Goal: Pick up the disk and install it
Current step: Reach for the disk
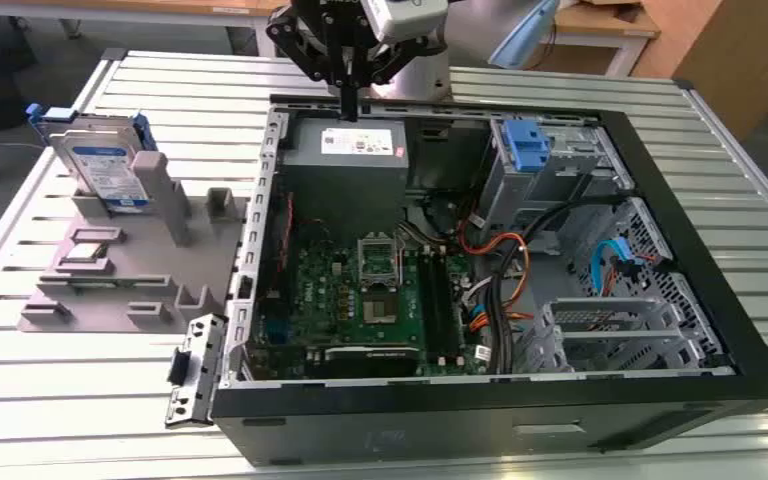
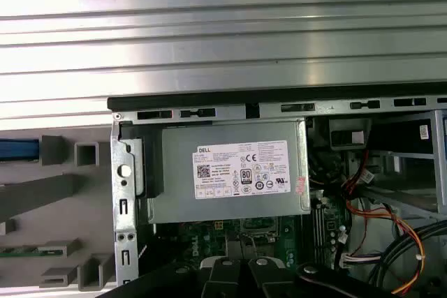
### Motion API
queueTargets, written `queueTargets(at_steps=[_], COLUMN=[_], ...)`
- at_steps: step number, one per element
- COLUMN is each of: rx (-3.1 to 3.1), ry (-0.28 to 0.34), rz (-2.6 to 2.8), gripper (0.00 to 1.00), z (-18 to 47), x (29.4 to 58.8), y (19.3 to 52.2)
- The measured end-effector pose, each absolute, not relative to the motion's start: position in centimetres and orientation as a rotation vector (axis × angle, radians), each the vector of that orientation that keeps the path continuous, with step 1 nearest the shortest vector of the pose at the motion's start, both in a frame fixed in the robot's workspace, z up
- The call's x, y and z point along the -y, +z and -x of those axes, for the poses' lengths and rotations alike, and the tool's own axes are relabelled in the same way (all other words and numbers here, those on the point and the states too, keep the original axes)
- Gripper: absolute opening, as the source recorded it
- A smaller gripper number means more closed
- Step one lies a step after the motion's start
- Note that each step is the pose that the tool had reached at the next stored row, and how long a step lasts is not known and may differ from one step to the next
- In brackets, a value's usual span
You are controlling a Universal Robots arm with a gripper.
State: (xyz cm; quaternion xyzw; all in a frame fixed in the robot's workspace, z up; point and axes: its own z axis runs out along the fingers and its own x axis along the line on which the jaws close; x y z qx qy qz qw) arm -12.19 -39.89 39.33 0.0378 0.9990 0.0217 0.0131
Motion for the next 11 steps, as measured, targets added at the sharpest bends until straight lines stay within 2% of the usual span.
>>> queueTargets(at_steps=[11], rx=[-3.113], ry=[0.068], rz=[-0.118], gripper=[0.10], z=[12.26], x=[39.89], y=[39.33])
